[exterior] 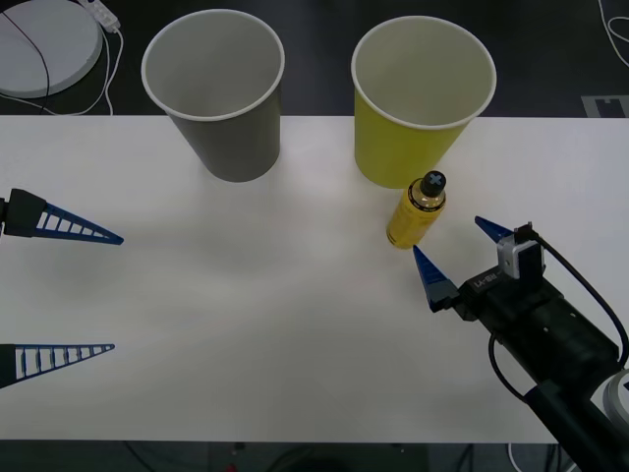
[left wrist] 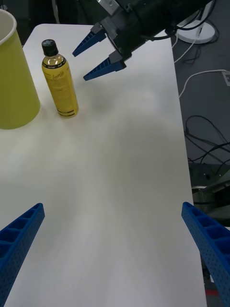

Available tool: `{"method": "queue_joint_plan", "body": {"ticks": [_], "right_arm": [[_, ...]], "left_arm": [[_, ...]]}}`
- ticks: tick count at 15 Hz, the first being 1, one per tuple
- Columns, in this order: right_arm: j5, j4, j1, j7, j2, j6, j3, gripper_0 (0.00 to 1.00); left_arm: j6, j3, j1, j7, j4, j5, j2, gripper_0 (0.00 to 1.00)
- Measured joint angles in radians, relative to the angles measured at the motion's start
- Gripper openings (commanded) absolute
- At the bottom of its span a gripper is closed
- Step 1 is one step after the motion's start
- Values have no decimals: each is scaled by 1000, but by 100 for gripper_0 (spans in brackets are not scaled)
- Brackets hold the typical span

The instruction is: Put the can into the green bin and the plastic bottle into the gray bin

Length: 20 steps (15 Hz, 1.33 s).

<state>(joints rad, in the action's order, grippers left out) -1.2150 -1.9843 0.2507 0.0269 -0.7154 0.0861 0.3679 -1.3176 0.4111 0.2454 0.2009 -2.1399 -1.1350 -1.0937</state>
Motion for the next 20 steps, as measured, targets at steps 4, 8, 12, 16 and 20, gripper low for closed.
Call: {"method": "queue_joint_plan", "body": {"ticks": [4, 8, 12, 16, 20], "right_arm": [[-2, 36, -50, 3, 19, 0, 17, 100], [-1, 77, -101, 4, 36, 0, 34, 100], [-1, 125, -159, 7, 53, 0, 53, 100], [-3, 156, -211, 7, 69, 0, 82, 100], [-2, 186, -255, 11, 83, 0, 102, 100]], "left_arm": [[0, 0, 0, 0, 0, 0, 0, 100], [0, 0, 0, 0, 0, 0, 0, 100], [0, 0, 0, 0, 0, 0, 0, 100], [0, 0, 0, 0, 0, 0, 0, 100], [0, 0, 0, 0, 0, 0, 0, 100]]}}
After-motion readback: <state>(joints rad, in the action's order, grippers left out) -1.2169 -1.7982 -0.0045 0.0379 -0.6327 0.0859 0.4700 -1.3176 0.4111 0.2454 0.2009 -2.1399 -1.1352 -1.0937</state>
